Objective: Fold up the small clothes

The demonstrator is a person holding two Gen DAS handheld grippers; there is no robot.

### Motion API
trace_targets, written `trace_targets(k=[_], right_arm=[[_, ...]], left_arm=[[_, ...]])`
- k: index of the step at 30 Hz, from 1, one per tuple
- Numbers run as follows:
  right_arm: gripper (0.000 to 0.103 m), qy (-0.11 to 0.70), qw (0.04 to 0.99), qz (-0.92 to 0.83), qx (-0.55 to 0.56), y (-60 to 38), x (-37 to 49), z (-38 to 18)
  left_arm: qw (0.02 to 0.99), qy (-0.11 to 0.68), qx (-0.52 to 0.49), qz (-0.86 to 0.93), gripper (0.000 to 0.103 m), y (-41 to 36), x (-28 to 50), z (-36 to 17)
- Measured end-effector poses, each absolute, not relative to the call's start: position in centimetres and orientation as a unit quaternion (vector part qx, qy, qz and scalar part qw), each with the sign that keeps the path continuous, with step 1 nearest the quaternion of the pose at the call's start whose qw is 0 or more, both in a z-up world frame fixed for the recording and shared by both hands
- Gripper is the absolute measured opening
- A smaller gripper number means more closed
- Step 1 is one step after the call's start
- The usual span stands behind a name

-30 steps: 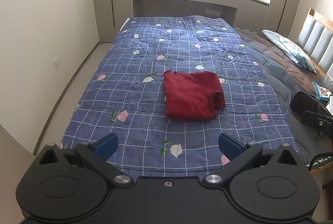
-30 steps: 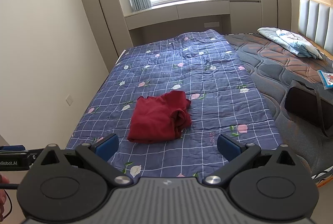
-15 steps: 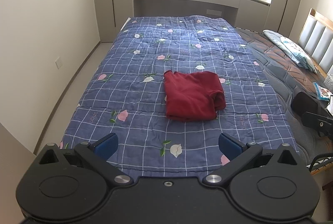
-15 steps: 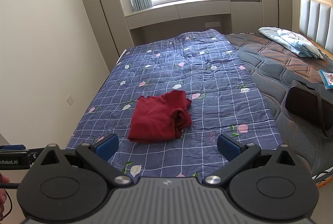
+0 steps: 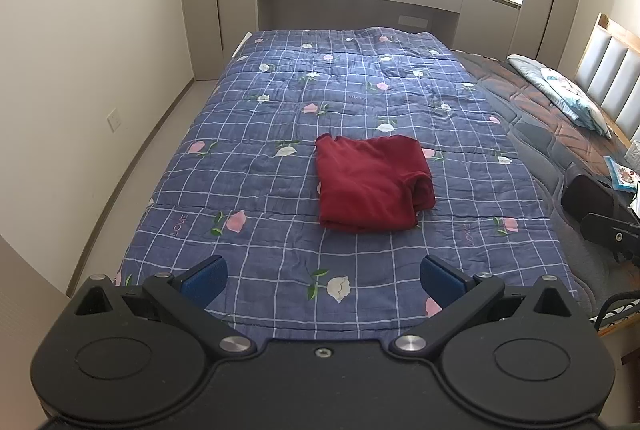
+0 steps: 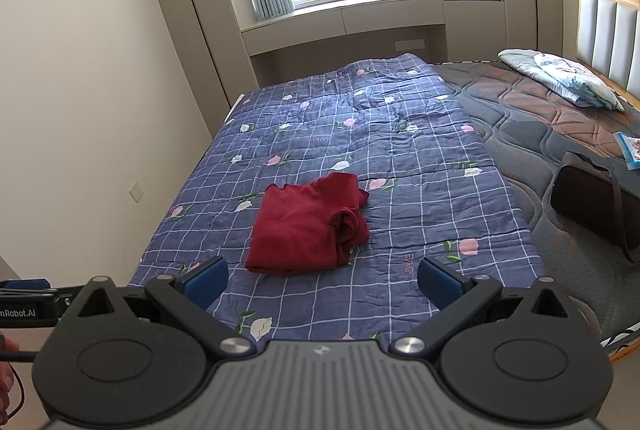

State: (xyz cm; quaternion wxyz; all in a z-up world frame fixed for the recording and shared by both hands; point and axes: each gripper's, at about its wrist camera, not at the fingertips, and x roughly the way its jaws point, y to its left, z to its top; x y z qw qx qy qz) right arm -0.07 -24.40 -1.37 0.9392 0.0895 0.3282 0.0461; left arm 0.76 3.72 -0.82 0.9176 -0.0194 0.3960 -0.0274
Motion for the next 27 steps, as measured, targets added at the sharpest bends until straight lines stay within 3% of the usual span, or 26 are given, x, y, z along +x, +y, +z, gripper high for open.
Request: trace_targets(k=[27], right_arm=[[0.103,0.334,0.936,0.062,0.092,-25.5,0.5,-1.8]], left_arm=[[0.916,0.400,-0.019,-0.015,0.102,3.4,0.8,-1.1]])
